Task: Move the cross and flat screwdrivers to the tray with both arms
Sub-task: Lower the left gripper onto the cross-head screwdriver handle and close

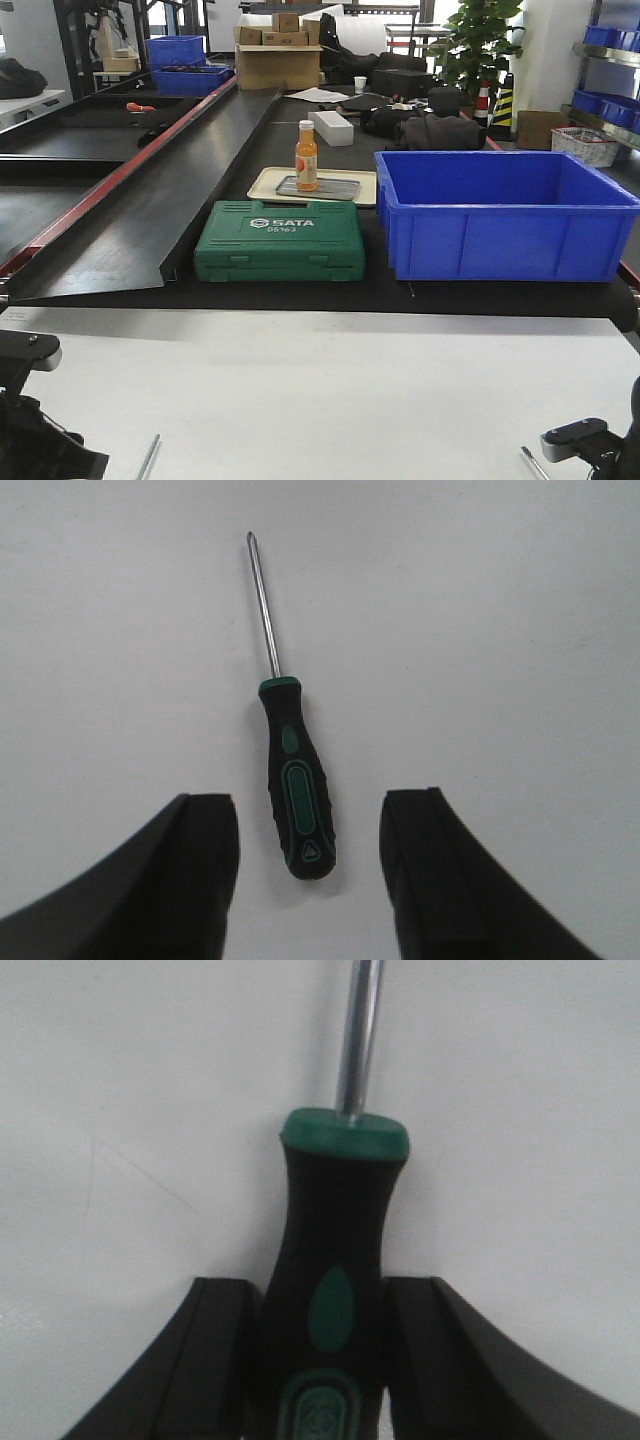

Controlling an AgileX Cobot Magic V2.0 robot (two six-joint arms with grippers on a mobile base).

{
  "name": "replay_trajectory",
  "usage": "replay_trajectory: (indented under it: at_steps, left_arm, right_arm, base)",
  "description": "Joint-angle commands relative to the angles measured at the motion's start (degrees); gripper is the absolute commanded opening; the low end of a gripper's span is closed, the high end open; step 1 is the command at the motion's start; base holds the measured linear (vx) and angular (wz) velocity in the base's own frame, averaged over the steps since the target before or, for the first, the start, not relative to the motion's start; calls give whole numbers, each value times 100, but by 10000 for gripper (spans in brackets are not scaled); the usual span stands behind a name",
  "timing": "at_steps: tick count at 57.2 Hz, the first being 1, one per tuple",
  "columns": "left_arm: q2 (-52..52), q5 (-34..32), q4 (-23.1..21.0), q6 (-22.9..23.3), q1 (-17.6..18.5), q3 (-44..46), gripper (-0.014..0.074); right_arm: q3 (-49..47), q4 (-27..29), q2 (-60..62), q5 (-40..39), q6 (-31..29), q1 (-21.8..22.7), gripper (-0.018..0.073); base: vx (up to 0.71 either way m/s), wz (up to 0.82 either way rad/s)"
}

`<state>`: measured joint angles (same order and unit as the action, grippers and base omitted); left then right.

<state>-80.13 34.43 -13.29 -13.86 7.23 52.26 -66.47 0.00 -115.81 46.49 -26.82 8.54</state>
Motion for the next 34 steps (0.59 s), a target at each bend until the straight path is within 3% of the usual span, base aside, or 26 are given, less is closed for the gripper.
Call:
replay_trajectory:
  at_steps: [1,3,12,18,34]
  left_arm:
    - [165,-239,-82,11,-6,149,468]
    - [165,-239,-82,11,-6,149,468]
    - [165,-162,-112,57,-6,149,468]
    - [165,92,-191,345,-6,149,468]
    - [134,328,-180,622,-6,156,468]
  right_arm:
    - [-89,57,93,295,45,22,42]
    - [-94,79,79,315,60,22,-16]
    - [-94,192,81,238,495,22,-11]
    - [-94,344,81,125,730,22,-10]
    - [-94,948,81,-11,754,22,-10]
  base:
    - [0,0]
    - [0,0]
    - [0,0]
    - [0,0]
    - [0,0]
